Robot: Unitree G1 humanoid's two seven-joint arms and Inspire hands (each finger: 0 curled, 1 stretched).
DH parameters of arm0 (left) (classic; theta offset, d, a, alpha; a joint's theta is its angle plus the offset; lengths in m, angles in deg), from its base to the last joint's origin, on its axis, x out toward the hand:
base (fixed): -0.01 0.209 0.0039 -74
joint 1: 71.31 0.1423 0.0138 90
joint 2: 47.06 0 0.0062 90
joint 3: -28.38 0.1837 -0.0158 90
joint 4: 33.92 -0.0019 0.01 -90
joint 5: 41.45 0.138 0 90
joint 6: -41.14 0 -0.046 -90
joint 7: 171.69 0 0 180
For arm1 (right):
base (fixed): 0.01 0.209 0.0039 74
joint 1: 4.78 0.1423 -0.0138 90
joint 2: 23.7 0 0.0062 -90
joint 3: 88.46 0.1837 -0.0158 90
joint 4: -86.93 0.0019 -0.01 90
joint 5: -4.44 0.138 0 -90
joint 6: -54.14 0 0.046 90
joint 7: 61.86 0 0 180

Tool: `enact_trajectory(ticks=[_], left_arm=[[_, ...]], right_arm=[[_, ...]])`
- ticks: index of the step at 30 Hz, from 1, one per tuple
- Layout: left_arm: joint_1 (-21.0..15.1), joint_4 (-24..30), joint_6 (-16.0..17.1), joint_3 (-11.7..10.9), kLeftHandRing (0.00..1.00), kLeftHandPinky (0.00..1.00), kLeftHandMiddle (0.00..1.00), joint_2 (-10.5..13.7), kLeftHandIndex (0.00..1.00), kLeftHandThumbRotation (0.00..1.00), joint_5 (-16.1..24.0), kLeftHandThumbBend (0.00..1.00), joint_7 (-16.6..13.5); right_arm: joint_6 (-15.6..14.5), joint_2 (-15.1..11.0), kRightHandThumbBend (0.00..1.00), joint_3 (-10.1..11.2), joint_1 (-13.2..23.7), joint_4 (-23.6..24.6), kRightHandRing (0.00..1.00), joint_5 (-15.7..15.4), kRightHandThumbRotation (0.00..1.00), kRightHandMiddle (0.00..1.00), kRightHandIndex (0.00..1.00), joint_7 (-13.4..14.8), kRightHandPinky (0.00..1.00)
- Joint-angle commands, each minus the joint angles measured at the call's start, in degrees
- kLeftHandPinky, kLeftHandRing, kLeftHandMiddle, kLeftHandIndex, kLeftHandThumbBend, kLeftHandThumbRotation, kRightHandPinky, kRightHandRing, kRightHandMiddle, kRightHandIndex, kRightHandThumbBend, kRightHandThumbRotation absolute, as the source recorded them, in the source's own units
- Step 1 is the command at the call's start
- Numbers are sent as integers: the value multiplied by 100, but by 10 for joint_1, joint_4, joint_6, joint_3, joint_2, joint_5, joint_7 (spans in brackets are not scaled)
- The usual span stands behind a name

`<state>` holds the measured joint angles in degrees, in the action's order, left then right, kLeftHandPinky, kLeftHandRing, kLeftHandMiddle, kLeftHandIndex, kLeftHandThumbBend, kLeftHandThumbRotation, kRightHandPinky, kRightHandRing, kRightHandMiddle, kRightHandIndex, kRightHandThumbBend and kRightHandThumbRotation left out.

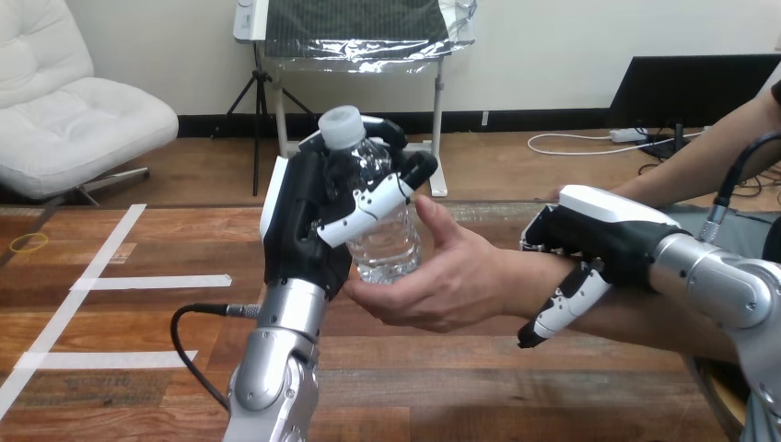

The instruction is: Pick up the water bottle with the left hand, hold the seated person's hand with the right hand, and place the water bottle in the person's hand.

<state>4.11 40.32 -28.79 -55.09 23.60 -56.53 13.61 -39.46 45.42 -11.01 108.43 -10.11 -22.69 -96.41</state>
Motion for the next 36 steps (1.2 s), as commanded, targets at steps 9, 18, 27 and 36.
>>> enact_trajectory(ticks=[9,18,27,36], left_arm=[[-53,-8,0,19,33,28,39,-82,43,0,-7,71,-3],[-53,-12,4,29,34,28,39,-88,43,0,-5,71,-1],[-46,-20,16,40,34,29,40,-90,43,0,-1,71,4],[-39,-26,22,47,34,29,40,-88,43,0,5,72,5]], right_arm=[[-11,32,83,-24,34,11,23,-3,4,32,34,-4,17],[-11,31,81,-25,31,11,24,-3,4,33,35,-4,18],[-13,30,80,-21,27,12,25,1,4,33,35,-5,18],[-12,26,80,-13,20,17,26,12,3,35,38,-8,20]])
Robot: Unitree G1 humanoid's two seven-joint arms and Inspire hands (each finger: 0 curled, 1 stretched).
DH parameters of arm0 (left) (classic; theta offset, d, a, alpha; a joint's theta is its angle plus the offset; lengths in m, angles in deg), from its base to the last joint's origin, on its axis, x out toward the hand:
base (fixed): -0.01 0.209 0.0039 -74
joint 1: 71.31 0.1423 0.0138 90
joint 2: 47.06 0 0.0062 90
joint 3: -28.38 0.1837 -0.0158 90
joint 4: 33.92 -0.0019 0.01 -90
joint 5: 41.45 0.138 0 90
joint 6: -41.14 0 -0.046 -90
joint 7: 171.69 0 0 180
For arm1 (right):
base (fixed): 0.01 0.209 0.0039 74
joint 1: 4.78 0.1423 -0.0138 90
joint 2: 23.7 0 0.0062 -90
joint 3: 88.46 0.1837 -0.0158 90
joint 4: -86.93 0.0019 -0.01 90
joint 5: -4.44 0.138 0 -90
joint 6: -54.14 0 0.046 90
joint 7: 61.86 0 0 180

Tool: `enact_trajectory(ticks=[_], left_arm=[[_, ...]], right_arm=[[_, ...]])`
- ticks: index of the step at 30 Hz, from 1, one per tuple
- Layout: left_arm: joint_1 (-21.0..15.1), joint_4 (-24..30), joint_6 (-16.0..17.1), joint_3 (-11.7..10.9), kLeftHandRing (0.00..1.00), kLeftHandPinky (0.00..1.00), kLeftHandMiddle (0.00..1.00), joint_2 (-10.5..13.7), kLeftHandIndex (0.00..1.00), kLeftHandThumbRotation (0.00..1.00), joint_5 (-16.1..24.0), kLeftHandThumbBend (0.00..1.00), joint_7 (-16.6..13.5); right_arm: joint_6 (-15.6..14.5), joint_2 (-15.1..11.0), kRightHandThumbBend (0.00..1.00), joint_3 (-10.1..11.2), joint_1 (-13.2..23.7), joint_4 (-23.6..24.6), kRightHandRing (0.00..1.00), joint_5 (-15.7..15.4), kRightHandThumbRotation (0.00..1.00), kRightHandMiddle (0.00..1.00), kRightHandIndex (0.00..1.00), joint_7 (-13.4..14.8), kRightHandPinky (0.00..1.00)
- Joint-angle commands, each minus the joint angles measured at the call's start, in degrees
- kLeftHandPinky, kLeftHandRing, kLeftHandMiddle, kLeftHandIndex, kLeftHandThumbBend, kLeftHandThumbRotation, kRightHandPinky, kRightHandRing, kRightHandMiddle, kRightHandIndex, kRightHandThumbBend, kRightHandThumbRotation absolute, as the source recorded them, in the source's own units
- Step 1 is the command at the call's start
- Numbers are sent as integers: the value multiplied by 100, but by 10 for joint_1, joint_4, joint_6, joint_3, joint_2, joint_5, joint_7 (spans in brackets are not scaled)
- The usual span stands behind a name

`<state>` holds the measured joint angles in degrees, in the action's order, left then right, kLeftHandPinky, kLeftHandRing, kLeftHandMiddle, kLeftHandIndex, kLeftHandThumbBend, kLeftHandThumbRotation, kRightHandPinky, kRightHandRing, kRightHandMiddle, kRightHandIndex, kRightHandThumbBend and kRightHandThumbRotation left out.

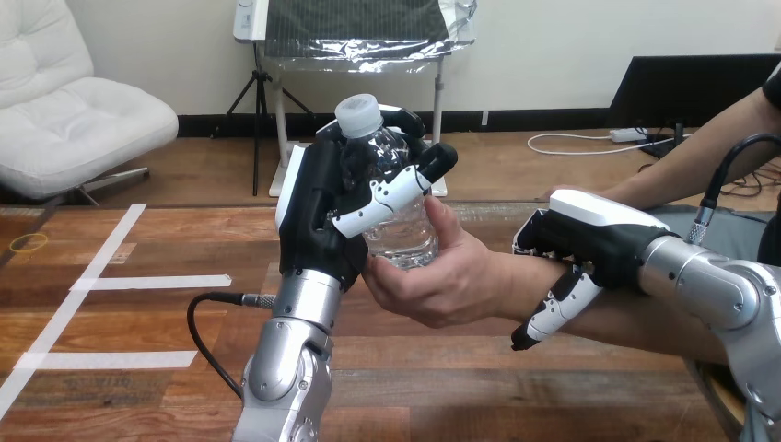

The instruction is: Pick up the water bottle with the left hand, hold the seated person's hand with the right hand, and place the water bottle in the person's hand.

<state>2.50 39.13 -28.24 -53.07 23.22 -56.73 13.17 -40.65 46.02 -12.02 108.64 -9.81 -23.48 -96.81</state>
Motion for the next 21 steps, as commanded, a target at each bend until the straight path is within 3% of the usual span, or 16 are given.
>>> enact_trajectory(ticks=[1,16,21], left_arm=[[-22,-14,17,27,34,29,40,-85,43,0,7,72,10],[-12,-16,18,35,34,28,40,-78,44,0,-1,72,28],[-7,-10,9,38,36,30,42,-76,46,0,-19,71,48]], right_arm=[[0,20,80,-2,17,15,26,20,3,35,38,-4,20],[9,4,79,6,7,25,25,26,12,36,46,-7,19],[11,-2,79,6,4,28,31,30,17,41,51,-11,25]])
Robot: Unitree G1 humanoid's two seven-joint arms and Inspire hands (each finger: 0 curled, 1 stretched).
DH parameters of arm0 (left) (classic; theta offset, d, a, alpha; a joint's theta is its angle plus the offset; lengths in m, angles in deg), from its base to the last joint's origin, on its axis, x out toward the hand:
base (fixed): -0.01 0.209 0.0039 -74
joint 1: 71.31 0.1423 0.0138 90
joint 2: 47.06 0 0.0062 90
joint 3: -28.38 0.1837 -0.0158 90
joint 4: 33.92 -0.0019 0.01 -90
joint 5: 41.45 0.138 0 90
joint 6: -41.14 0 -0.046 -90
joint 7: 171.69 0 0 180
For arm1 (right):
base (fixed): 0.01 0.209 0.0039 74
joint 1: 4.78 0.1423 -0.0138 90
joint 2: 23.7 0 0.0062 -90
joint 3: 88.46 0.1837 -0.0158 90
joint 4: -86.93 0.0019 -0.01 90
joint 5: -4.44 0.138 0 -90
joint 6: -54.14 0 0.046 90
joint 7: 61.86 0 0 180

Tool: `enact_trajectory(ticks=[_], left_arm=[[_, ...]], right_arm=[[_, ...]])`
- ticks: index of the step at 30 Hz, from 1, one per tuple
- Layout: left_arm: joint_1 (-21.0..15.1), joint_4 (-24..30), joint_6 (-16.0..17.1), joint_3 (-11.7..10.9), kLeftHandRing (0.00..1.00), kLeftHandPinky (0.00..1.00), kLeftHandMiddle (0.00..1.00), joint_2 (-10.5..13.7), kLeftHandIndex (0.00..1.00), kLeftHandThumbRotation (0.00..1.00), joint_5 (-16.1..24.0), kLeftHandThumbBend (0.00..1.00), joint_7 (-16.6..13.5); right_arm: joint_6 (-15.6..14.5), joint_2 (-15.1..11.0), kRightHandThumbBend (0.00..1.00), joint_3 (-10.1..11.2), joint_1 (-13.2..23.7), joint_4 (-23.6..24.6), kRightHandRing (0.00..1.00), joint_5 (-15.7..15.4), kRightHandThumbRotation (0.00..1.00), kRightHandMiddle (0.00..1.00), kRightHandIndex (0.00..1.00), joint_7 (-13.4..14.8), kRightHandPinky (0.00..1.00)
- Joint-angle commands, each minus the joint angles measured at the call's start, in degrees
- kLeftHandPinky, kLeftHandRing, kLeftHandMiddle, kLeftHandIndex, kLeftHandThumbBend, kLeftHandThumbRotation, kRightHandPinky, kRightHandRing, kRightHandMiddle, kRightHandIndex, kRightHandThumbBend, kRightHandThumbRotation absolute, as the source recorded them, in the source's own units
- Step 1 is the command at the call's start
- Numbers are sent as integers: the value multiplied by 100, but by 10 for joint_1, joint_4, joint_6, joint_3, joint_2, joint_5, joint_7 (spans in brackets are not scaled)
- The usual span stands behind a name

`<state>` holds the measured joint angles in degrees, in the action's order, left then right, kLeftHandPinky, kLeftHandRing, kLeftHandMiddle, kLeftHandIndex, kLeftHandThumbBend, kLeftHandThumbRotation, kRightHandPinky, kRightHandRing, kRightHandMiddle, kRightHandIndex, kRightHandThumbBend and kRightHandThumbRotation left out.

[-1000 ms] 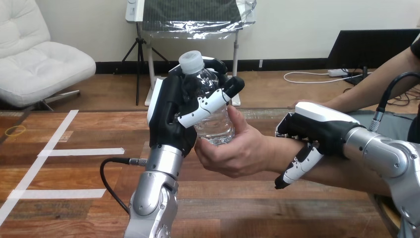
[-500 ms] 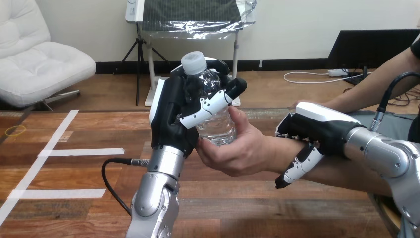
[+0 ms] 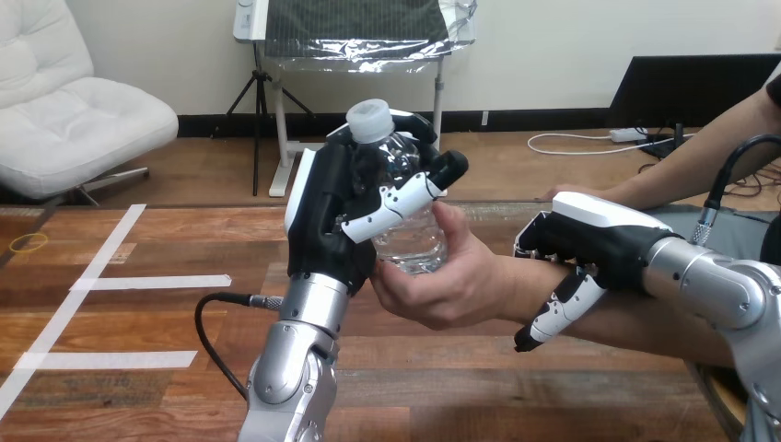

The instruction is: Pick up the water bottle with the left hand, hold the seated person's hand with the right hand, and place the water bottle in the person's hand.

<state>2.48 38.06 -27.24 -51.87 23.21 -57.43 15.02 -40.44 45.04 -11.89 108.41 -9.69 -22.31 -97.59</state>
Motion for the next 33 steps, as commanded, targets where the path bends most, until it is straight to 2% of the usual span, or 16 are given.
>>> enact_trajectory(ticks=[1,4,7,13,15,18,19,21,22,27,33], left_arm=[[-5,3,-2,27,36,30,43,-72,47,0,-12,71,34],[-1,11,-5,31,40,32,47,-63,52,0,-10,70,42],[4,22,-8,35,46,38,55,-54,59,8,1,70,41],[14,43,-4,38,57,48,64,-36,68,32,38,73,25],[16,47,-3,37,62,52,68,-32,72,43,48,76,22],[18,53,-1,34,67,57,72,-27,75,52,61,80,18],[22,61,-3,33,73,63,76,-23,78,61,67,83,14],[27,72,-5,30,75,66,77,-17,79,64,74,84,10],[28,75,-5,29,79,73,79,-15,80,70,76,86,9],[35,86,-3,23,83,82,82,-10,81,78,78,89,9],[46,101,-4,18,85,84,84,-9,81,87,74,91,9]], right_arm=[[7,5,79,5,6,27,33,19,18,42,52,-7,26],[5,0,78,5,5,30,37,23,20,46,55,-14,30],[2,-4,79,8,3,33,41,29,24,50,58,-23,34],[2,-16,80,11,-1,35,47,40,33,58,65,-41,39],[0,-19,82,12,-2,37,51,43,39,62,68,-46,42],[1,-23,84,16,-6,40,55,51,46,66,71,-53,46],[2,-26,88,18,-10,43,60,56,53,70,74,-55,51],[2,-30,89,23,-17,47,62,64,55,71,75,-59,52],[1,-32,92,24,-19,48,66,67,60,74,78,-60,56],[8,-37,95,29,-26,47,73,78,66,79,83,-61,63],[0,-42,99,38,-34,53,81,94,72,86,88,-72,68]])
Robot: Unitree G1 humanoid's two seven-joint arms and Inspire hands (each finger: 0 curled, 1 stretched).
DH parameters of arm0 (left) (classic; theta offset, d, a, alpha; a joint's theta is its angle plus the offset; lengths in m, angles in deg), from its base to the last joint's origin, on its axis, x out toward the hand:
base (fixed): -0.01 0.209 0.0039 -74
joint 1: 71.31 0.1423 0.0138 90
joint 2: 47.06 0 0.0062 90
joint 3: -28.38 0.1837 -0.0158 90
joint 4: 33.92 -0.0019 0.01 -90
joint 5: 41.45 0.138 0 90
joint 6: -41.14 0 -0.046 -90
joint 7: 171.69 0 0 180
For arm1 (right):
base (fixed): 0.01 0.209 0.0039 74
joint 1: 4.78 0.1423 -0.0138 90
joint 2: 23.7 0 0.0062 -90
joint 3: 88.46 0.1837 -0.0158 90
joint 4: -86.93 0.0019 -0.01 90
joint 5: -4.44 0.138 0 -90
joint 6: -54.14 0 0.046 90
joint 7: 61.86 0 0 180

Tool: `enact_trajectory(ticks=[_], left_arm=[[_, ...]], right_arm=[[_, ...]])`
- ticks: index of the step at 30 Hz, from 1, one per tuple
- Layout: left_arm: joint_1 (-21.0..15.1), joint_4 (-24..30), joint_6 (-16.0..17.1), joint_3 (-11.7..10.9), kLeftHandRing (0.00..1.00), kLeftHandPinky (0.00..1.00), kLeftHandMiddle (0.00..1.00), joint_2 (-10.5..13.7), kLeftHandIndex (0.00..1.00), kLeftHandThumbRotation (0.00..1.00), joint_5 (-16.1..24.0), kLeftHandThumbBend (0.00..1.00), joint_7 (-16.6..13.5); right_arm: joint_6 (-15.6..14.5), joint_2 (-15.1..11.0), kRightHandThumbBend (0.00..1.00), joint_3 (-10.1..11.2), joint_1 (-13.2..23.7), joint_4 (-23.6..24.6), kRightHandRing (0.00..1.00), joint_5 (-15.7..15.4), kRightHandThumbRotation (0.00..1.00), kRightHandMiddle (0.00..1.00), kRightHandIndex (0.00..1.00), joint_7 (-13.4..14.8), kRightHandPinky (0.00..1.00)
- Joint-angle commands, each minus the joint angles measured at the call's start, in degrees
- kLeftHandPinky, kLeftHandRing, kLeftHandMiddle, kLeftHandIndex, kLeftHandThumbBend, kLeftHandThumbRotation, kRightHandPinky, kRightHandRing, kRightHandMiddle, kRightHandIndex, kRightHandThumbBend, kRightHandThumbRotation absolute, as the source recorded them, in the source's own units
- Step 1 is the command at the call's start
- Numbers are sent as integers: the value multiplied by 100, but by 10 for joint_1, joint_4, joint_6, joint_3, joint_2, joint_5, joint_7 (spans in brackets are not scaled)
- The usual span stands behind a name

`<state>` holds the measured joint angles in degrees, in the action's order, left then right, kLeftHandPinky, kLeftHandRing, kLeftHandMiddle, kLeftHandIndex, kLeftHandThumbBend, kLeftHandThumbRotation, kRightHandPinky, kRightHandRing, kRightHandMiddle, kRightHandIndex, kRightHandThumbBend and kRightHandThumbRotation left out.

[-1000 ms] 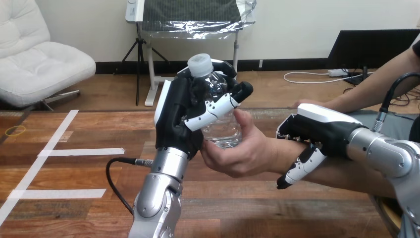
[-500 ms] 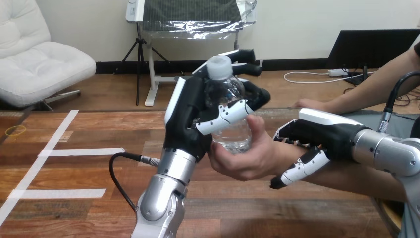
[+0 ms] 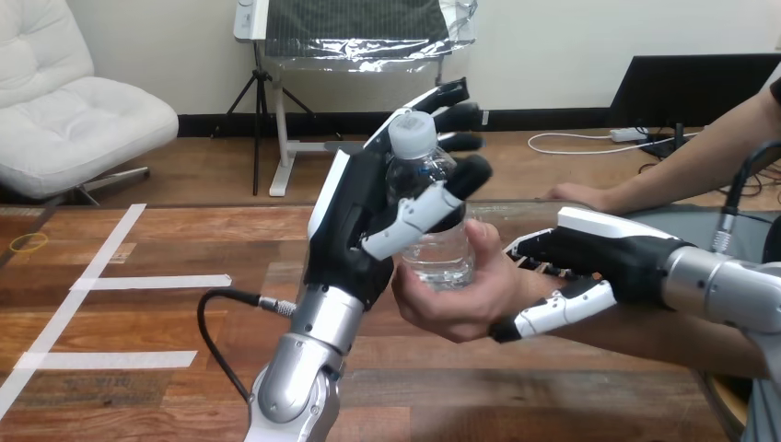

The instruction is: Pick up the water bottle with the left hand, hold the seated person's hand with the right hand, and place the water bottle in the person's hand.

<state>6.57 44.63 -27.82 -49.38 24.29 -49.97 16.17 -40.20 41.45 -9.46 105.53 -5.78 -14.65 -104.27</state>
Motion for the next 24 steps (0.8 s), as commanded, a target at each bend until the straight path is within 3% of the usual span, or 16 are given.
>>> enact_trajectory(ticks=[1,12,24], left_arm=[[6,37,2,-7,85,85,84,-20,81,88,0,91,-3],[25,61,8,-11,88,88,85,-11,81,98,0,88,2],[47,83,30,-17,92,97,87,4,82,100,19,83,6]], right_arm=[[-3,-7,99,15,-6,15,82,18,72,86,88,-6,68],[2,-12,100,37,-22,16,87,43,79,90,91,-4,71],[11,-11,100,75,-50,21,87,85,80,91,92,9,71]])
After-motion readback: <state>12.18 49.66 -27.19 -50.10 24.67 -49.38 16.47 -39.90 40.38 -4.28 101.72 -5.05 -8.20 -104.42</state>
